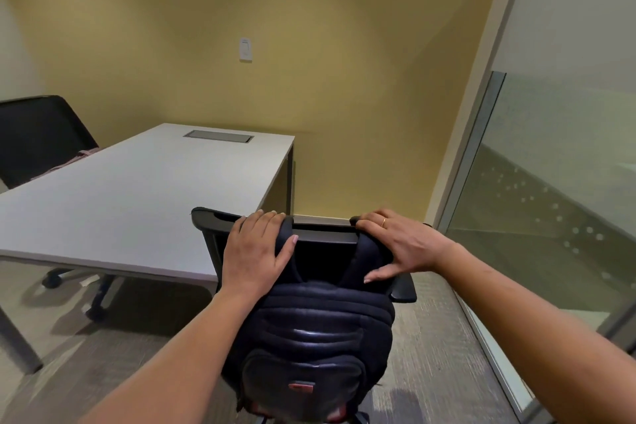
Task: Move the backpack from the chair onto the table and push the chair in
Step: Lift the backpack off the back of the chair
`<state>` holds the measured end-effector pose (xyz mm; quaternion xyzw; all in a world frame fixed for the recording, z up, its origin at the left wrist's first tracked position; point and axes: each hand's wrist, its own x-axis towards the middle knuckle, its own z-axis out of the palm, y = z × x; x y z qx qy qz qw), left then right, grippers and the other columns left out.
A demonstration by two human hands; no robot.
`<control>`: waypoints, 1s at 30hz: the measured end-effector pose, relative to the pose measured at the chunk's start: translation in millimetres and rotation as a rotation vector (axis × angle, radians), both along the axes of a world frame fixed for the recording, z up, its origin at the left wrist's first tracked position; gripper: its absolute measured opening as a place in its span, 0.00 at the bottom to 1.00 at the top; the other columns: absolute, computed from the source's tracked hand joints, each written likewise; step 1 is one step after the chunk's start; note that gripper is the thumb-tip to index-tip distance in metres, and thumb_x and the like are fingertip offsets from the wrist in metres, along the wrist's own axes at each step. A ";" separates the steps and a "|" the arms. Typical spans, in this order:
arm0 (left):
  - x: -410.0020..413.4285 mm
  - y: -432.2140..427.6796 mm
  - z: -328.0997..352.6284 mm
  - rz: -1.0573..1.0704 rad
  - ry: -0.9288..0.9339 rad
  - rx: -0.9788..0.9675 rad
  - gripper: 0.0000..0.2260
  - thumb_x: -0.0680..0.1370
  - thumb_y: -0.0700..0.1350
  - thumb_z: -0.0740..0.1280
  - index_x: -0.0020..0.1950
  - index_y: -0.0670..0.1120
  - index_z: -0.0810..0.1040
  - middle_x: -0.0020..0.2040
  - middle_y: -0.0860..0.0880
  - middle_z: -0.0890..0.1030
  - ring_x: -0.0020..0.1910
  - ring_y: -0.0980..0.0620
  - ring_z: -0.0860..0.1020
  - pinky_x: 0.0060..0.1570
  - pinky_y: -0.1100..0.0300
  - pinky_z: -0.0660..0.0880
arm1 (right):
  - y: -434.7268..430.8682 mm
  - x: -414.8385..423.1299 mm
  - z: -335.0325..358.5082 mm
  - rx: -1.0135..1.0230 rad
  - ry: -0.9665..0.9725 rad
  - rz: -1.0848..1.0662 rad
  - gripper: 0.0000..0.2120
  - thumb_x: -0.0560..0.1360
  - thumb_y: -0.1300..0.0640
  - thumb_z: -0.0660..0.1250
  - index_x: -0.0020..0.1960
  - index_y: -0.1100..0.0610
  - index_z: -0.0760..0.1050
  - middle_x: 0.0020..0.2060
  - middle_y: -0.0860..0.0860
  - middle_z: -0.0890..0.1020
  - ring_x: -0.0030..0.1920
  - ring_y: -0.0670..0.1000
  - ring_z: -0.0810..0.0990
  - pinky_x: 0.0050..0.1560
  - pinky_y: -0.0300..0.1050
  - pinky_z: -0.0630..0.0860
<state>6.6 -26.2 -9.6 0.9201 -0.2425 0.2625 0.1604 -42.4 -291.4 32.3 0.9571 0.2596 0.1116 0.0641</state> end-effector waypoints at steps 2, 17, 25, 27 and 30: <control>0.5 0.0 -0.6 -0.002 -0.019 -0.004 0.24 0.76 0.58 0.51 0.59 0.44 0.76 0.55 0.45 0.81 0.58 0.44 0.77 0.61 0.48 0.70 | -0.8 -2.0 -2.6 -0.041 -0.055 -0.005 0.42 0.65 0.28 0.60 0.63 0.62 0.66 0.57 0.57 0.76 0.55 0.56 0.71 0.55 0.49 0.72; -3.0 -4.2 -0.1 0.043 -0.027 -0.024 0.22 0.76 0.55 0.53 0.57 0.43 0.77 0.52 0.44 0.81 0.55 0.42 0.77 0.60 0.46 0.71 | -34.7 12.4 1.7 0.105 0.214 0.057 0.48 0.60 0.27 0.65 0.71 0.51 0.54 0.70 0.51 0.65 0.69 0.49 0.63 0.69 0.42 0.59; -3.6 -5.3 -1.5 0.059 -0.051 -0.018 0.21 0.75 0.55 0.54 0.56 0.43 0.77 0.51 0.44 0.82 0.55 0.43 0.78 0.59 0.48 0.71 | -27.9 7.9 -7.9 0.065 -0.142 0.134 0.39 0.61 0.29 0.67 0.56 0.61 0.73 0.48 0.58 0.81 0.48 0.59 0.78 0.49 0.49 0.76; -3.9 -5.2 -1.1 0.061 -0.052 -0.013 0.21 0.75 0.55 0.54 0.56 0.43 0.77 0.51 0.44 0.82 0.54 0.43 0.78 0.58 0.48 0.72 | -25.5 6.8 -6.8 0.001 -0.216 0.115 0.37 0.61 0.28 0.65 0.48 0.62 0.74 0.40 0.56 0.81 0.41 0.57 0.78 0.42 0.47 0.74; -4.1 -4.4 -0.6 0.059 -0.072 -0.010 0.20 0.75 0.54 0.54 0.55 0.42 0.78 0.50 0.44 0.82 0.52 0.43 0.79 0.55 0.49 0.73 | -20.4 2.8 -5.8 -0.123 -0.305 0.053 0.35 0.62 0.26 0.61 0.40 0.60 0.72 0.33 0.54 0.78 0.35 0.56 0.76 0.35 0.45 0.72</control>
